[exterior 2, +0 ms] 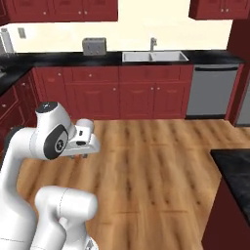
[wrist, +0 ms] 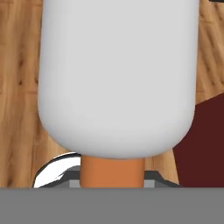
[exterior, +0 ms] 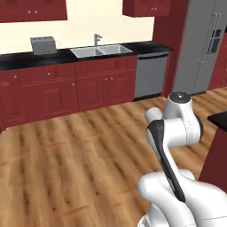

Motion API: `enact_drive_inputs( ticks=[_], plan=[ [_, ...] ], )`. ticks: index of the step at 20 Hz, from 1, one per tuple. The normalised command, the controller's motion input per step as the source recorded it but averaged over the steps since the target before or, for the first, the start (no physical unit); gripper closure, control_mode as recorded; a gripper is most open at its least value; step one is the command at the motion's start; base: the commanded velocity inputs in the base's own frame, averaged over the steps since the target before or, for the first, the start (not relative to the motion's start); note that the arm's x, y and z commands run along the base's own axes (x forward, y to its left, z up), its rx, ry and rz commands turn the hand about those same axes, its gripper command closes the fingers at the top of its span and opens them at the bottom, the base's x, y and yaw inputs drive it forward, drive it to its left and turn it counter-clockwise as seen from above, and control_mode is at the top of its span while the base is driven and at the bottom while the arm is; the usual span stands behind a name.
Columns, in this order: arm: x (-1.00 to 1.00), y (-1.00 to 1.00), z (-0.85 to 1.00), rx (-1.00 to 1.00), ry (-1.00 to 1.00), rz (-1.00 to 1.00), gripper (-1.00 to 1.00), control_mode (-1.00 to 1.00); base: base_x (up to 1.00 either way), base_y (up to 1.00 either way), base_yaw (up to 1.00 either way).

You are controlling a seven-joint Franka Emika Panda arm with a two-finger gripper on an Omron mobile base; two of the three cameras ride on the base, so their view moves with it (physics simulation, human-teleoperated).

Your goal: Restock the sink supplies by placing the sponge and soap dispenser on the counter and next to the sink. Make sure the soap dispenser is upright.

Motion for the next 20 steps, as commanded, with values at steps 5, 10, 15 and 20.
enact_drive_inputs(
  ticks=[5,10,15,20],
  plan=[
    [0.0,0.0,0.0,0.0,0.0,0.0,1.0,1.0,1.0,0.1,-0.04],
    [0.0,0.0,0.0,0.0,0.0,0.0,1.0,1.0,1.0,0.02,-0.02],
    [0.0,0.0,0.0,0.0,0.0,0.0,1.0,1.0,1.0,0.0,-0.01],
    [0.0,0.0,0.0,0.0,0.0,0.0,1.0,1.0,1.0,0.0,0.0]
  ],
)
